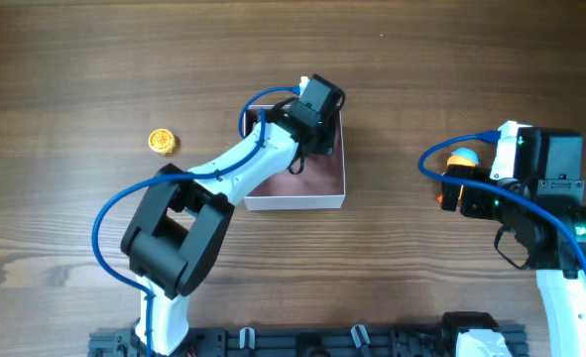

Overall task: Pack container
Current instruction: 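Place the Rubik's cube in the box beside the truck, then move the left gripper to the yellow round toy and grasp it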

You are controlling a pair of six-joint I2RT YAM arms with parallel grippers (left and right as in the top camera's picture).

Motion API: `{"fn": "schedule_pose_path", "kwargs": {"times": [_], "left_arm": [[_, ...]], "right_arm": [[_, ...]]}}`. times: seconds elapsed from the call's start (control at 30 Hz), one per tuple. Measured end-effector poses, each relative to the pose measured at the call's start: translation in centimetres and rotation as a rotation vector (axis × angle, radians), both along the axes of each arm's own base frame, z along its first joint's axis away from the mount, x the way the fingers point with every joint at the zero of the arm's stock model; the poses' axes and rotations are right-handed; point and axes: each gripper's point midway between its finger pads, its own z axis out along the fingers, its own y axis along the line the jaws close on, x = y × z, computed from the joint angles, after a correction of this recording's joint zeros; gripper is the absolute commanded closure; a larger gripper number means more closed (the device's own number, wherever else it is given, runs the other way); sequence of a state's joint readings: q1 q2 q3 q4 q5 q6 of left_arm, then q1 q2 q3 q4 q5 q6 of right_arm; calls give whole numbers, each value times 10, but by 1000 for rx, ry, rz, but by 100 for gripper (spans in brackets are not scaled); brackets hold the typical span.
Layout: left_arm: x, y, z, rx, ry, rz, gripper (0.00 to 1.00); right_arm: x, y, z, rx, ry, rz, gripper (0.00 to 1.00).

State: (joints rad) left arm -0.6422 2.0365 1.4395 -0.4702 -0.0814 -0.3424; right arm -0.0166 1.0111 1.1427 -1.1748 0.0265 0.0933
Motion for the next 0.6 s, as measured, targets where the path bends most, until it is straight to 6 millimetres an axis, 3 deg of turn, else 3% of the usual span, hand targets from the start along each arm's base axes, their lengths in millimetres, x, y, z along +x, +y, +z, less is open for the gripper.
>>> {"fn": "schedule_pose_path", "kwargs": {"times": [0.07, 0.17, 0.23, 0.27, 0.37, 0.43, 0.53, 0.6], "left_arm": [[-3, -7, 8, 2, -3, -11, 55], [-12, -6, 30, 19, -18, -19, 51], [-18, 7, 60, 36, -49, -1, 28], [-20, 14, 73, 45, -62, 9, 24], [-28, 57, 129, 81, -128, 90, 12], [-28, 105, 177, 77, -202, 203, 10], [-27, 171, 202, 51, -207, 414, 6], [-23, 215, 201, 30, -179, 562, 2]], "right_arm": [[0, 0, 0, 0, 0, 0, 0], [0, 0, 0, 0, -1, 0, 0], [0, 0, 0, 0, -1, 0, 0], [0, 0, 0, 0, -1, 0, 0], [0, 0, 0, 0, -1, 0, 0], [0, 0, 0, 0, -1, 0, 0], [0, 0, 0, 0, -1, 0, 0], [0, 0, 0, 0, -1, 0, 0]]}}
